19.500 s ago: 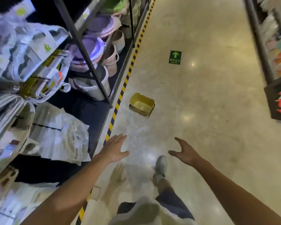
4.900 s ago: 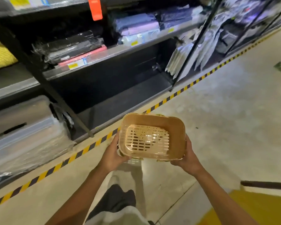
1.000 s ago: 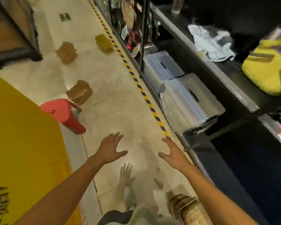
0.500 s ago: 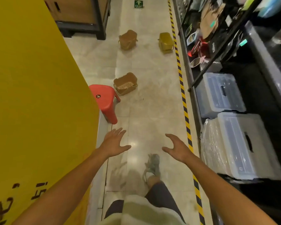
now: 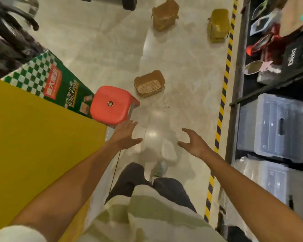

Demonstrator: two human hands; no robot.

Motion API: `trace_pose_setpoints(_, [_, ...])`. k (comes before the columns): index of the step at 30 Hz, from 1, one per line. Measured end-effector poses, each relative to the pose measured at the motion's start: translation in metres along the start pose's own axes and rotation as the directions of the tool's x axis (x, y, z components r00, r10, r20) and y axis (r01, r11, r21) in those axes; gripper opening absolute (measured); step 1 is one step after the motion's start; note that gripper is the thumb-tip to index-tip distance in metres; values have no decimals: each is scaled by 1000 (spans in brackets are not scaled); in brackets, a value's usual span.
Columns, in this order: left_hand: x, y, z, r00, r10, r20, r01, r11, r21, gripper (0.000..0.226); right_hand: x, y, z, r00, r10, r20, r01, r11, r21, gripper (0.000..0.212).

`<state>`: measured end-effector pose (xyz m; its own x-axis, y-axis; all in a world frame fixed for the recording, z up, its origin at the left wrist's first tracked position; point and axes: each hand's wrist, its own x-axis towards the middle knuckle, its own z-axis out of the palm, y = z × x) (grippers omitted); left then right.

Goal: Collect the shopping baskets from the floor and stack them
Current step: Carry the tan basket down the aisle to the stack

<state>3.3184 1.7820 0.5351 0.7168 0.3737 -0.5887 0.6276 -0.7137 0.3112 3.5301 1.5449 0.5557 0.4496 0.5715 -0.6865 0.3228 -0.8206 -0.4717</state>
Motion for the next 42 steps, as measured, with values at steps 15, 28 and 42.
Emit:
trace_pose_setpoints(15, [221, -57, -162, 994, -100, -42, 89, 974, -207, 72, 252, -119, -151, 996, 42, 76, -33, 993, -117, 74])
trace_pose_setpoints(28, [372, -72, -176, 935, -351, 41, 343, 874, -345, 81, 466, -145, -222, 963, -47, 264, 105, 971, -213, 80])
trace_pose_setpoints(42, [593, -144, 62, 874, -481, 73, 426, 684, -592, 114, 722, 4, -87, 925, -76, 372, 199, 931, -307, 112])
